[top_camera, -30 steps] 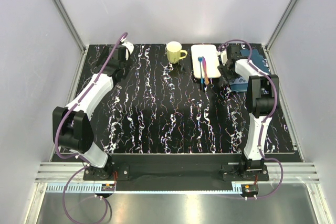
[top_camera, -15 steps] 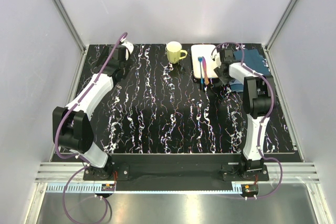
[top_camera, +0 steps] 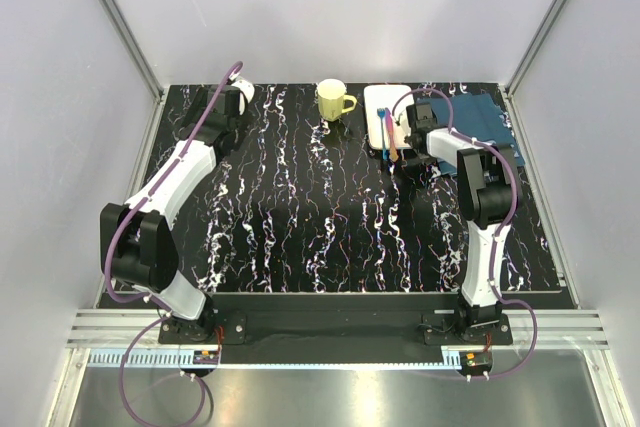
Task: Set the dinner table for one person
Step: Move the napkin to the center of the board.
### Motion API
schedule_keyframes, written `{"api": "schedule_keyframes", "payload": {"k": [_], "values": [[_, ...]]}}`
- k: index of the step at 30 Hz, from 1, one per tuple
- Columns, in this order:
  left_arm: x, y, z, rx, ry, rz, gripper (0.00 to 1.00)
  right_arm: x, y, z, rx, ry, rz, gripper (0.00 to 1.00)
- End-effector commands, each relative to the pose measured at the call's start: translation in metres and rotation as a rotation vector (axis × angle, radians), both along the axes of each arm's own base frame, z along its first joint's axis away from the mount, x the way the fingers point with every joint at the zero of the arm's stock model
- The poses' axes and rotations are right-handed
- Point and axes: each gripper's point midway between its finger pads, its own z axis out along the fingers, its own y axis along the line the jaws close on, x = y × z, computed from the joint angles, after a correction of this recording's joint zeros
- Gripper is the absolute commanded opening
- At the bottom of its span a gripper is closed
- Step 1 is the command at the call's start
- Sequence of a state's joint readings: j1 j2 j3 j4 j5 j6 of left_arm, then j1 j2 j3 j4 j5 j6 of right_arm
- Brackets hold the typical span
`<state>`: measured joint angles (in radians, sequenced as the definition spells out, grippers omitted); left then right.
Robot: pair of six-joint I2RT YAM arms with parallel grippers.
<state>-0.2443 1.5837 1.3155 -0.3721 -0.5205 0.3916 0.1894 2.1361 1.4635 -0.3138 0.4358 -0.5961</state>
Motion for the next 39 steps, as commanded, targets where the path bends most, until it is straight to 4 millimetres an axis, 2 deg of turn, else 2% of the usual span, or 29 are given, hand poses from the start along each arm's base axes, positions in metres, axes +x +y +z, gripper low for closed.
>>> {"api": "schedule_keyframes", "payload": {"k": [1, 4, 8, 11, 13, 16, 24, 28, 31, 34, 39], "values": [[0.006, -0.001, 0.026, -0.016, -0.089, 0.014, 0.99, -0.02, -0.005, -0.016, -0.011, 0.065, -0.015, 0.35], [0.007, -0.002, 0.028, -0.02, -0.093, 0.012, 0.99, -0.021, -0.007, -0.016, -0.02, 0.062, -0.025, 0.27], [0.008, -0.003, 0.028, -0.027, -0.095, 0.009, 0.99, -0.02, -0.009, -0.012, -0.032, 0.051, -0.038, 0.1], [0.007, -0.004, 0.028, -0.033, -0.096, 0.007, 0.99, -0.017, -0.011, -0.002, -0.042, 0.029, -0.039, 0.0], [0.007, -0.005, 0.027, -0.034, -0.091, 0.005, 0.99, -0.012, -0.009, 0.005, -0.04, 0.012, -0.032, 0.0], [0.007, -0.007, 0.025, -0.037, -0.086, -0.003, 0.99, -0.003, -0.008, 0.027, -0.032, -0.039, -0.028, 0.0], [0.001, -0.01, 0.016, -0.036, -0.066, -0.011, 0.99, 0.02, -0.001, 0.103, 0.034, -0.218, -0.052, 0.0], [-0.001, -0.012, 0.013, -0.033, -0.057, -0.018, 0.99, 0.02, 0.0, 0.136, 0.067, -0.284, -0.05, 0.0], [-0.002, -0.013, 0.014, -0.024, -0.055, -0.027, 0.99, 0.017, 0.0, 0.153, 0.092, -0.306, -0.021, 0.0], [-0.002, -0.012, 0.016, -0.017, -0.057, -0.028, 0.99, 0.014, -0.007, 0.164, 0.132, -0.315, -0.025, 0.0], [-0.003, -0.011, 0.019, -0.002, -0.058, -0.033, 0.99, -0.008, -0.02, 0.174, 0.236, -0.276, -0.052, 0.0]]}}
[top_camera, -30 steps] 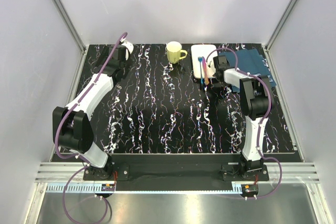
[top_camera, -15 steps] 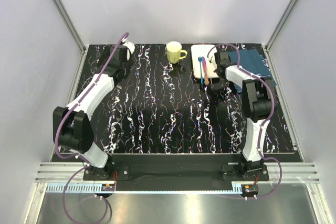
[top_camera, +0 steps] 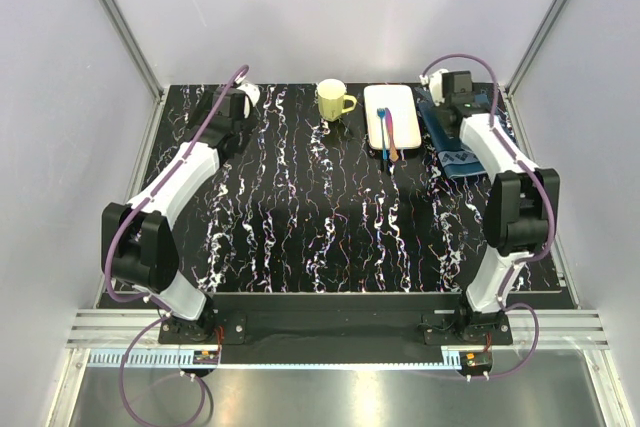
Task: Set the dinner table for one person
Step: Move the napkin to the center of the board.
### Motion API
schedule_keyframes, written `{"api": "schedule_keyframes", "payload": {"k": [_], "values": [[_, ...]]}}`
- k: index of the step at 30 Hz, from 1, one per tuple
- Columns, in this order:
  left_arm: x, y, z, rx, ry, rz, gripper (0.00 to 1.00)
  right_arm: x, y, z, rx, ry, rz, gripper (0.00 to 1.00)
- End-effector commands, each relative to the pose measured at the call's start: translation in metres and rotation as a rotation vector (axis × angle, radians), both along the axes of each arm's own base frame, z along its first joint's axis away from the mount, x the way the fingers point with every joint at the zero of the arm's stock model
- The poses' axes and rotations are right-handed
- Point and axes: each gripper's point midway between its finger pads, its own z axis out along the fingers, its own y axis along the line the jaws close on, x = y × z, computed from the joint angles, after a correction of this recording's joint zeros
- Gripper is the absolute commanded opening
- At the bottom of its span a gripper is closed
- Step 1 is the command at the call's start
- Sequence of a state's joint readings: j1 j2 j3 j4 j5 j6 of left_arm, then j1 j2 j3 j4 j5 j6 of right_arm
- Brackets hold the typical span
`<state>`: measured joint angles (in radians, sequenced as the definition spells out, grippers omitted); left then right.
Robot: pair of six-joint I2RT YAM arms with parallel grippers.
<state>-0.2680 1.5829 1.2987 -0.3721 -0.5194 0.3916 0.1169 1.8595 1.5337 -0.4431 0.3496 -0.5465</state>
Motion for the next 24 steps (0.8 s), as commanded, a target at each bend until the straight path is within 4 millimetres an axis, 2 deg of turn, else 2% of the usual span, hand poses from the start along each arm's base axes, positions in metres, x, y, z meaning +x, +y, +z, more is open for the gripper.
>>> {"api": "schedule_keyframes", "payload": {"k": [1, 4, 6, 7, 12, 17, 24], "values": [[0.0, -0.001, 0.026, -0.004, -0.073, -0.012, 0.99, -0.013, 0.001, 0.045, 0.125, -0.064, 0.007, 0.0], [-0.002, -0.001, 0.029, 0.007, -0.073, -0.026, 0.99, -0.035, -0.009, 0.038, 0.114, 0.006, -0.036, 0.0], [-0.002, -0.002, 0.031, 0.017, -0.072, -0.044, 0.99, -0.052, -0.017, 0.026, 0.105, 0.064, -0.06, 0.0], [-0.002, -0.002, 0.032, 0.021, -0.072, -0.05, 0.99, -0.06, -0.02, 0.028, 0.103, 0.07, -0.064, 0.0], [0.001, -0.004, 0.034, 0.027, -0.072, -0.065, 0.99, -0.098, -0.033, 0.001, 0.093, 0.168, -0.086, 0.0], [0.002, -0.008, 0.035, 0.014, -0.076, -0.075, 0.99, -0.131, -0.032, -0.017, 0.107, 0.258, -0.097, 0.0], [0.001, -0.008, 0.033, 0.02, -0.066, -0.091, 0.99, -0.18, -0.02, -0.027, 0.147, 0.353, -0.017, 0.0]]}}
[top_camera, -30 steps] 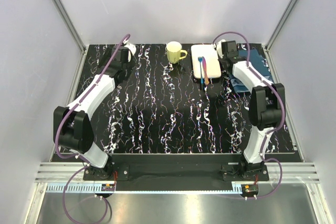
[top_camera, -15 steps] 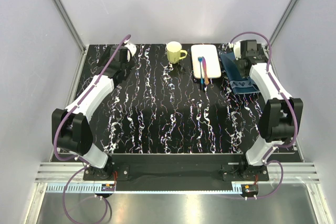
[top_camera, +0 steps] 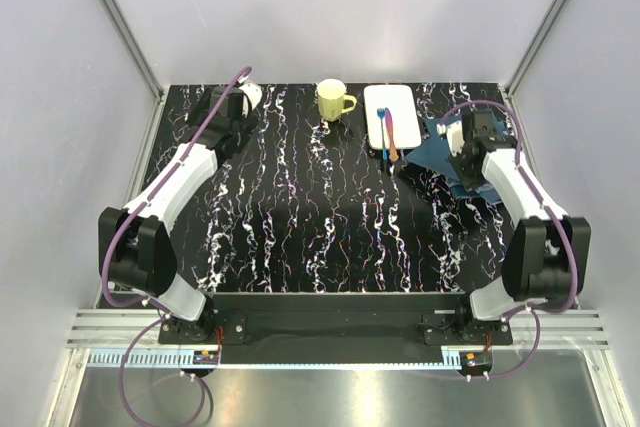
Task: Set the dinner table for one person
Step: Move the napkin to the center of the board.
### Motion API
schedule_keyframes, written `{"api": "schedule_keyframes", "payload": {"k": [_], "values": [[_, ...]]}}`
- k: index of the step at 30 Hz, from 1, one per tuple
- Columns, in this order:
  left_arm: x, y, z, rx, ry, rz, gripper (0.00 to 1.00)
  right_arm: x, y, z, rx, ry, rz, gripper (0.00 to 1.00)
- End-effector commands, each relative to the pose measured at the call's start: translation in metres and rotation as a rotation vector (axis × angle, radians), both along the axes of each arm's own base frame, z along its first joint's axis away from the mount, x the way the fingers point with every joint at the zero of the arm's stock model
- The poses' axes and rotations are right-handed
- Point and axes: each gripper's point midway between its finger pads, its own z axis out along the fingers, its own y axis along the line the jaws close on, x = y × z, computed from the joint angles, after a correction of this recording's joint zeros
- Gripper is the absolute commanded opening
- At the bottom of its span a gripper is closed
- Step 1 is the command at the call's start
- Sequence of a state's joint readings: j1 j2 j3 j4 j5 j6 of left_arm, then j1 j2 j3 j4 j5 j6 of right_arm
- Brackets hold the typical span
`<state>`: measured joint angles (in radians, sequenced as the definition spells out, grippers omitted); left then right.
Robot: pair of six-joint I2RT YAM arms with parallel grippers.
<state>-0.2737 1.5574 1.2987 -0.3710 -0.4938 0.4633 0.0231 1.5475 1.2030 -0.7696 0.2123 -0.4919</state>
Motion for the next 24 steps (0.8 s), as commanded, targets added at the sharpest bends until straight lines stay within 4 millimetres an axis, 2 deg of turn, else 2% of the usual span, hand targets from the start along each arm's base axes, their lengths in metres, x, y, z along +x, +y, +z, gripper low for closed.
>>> {"api": "schedule_keyframes", "payload": {"k": [1, 2, 7, 10, 13, 18, 22, 24], "values": [[0.002, -0.006, 0.022, -0.021, -0.062, -0.035, 0.99, -0.033, 0.006, 0.016, 0.035, 0.013, 0.04, 0.0], [0.002, -0.007, 0.021, -0.024, -0.061, -0.034, 0.99, -0.043, 0.005, 0.01, 0.034, 0.035, 0.044, 0.0], [0.005, -0.012, 0.019, -0.039, -0.059, -0.05, 0.99, -0.072, 0.012, 0.007, 0.068, 0.071, 0.083, 0.0], [0.006, -0.019, 0.015, -0.048, -0.048, -0.07, 0.99, -0.084, 0.023, 0.006, 0.124, 0.105, 0.108, 0.0], [0.005, -0.03, 0.012, -0.054, -0.04, -0.099, 0.99, -0.085, 0.034, 0.011, 0.171, 0.121, 0.132, 0.0], [0.0, -0.051, 0.002, -0.085, -0.008, -0.171, 0.99, -0.087, 0.083, 0.008, 0.278, 0.19, 0.278, 0.0], [-0.009, -0.085, -0.007, -0.139, 0.035, -0.261, 0.99, -0.086, 0.106, 0.012, 0.322, 0.229, 0.365, 0.0], [-0.017, -0.101, -0.012, -0.157, 0.084, -0.315, 0.99, -0.091, 0.118, 0.006, 0.338, 0.287, 0.424, 0.0]]}}
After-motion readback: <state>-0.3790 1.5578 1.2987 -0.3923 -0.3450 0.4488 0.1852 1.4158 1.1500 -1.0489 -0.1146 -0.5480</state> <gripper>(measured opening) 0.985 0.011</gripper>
